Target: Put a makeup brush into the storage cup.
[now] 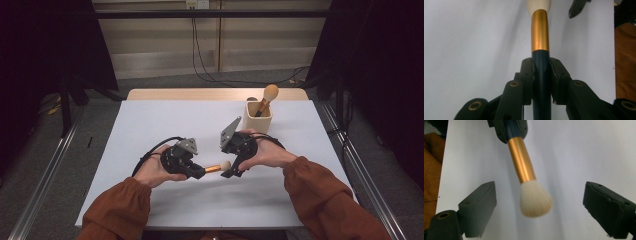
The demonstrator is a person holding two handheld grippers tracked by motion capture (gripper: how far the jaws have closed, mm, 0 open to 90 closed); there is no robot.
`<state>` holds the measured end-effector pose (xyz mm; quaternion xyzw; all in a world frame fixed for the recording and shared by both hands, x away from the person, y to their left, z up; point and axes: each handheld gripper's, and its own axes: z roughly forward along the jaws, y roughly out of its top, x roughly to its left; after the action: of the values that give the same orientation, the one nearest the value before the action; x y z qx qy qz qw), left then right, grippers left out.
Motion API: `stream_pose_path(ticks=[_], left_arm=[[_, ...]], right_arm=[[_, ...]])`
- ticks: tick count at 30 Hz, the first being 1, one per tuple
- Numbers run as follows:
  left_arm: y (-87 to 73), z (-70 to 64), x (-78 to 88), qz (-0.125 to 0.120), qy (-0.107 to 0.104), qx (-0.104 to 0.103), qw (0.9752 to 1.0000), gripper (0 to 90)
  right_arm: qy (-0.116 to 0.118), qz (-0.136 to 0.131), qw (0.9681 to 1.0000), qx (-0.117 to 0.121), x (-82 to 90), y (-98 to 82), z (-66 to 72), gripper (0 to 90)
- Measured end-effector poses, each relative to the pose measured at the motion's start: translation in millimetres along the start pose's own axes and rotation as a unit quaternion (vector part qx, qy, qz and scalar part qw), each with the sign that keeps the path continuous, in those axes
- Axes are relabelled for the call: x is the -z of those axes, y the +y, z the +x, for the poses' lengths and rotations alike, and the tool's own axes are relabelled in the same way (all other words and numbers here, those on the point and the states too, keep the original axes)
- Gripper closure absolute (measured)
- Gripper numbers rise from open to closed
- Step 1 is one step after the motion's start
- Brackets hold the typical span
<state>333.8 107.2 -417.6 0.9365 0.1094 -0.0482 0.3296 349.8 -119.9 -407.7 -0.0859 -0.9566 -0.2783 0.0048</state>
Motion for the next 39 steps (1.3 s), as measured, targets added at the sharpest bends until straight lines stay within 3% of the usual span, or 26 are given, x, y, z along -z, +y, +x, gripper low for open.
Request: stream_pose_path(ticks=[5, 10, 13, 14, 20, 24, 39], left_arm=[[-4.7, 4.0, 5.0, -0.006, 0.009, 0.009, 0.9999, 74.7], [-10.9, 5.6, 8.1, -0.013, 0.004, 0.021, 0.9997, 74.7], [-14.2, 5.6, 10.1, -0.016, 0.016, 0.027, 0.9994, 74.6], [-15.5, 5.7, 9.9, -0.025, 0.009, 0.032, 0.9991, 74.6], [-20.7, 6.4, 14.6, -0.049, 0.013, 0.047, 0.9977, 74.6], [-25.5, 7.0, 17.2, -0.051, 0.018, 0.048, 0.9974, 74.6], [-45.4, 8.3, 25.4, -0.096, 0.040, 0.072, 0.9920, 74.6]], right_arm=[[-0.007, -0.014, 0.9998, -0.008, 8.4, -8.3, -0.4, 10.6], [-0.011, -0.024, 0.9995, -0.017, 13.8, -15.1, -0.9, 10.2], [-0.012, -0.028, 0.9992, -0.026, 14.9, -21.3, -0.7, 9.5], [-0.013, -0.029, 0.9991, -0.029, 15.3, -23.1, -0.4, 9.4], [-0.014, -0.045, 0.9980, -0.043, 17.0, -30.2, 0.9, 8.0], [-0.017, -0.054, 0.9972, -0.049, 18.2, -33.4, 1.9, 6.5], [-0.032, -0.101, 0.9903, -0.090, 20.5, -46.7, 5.9, 3.7]])
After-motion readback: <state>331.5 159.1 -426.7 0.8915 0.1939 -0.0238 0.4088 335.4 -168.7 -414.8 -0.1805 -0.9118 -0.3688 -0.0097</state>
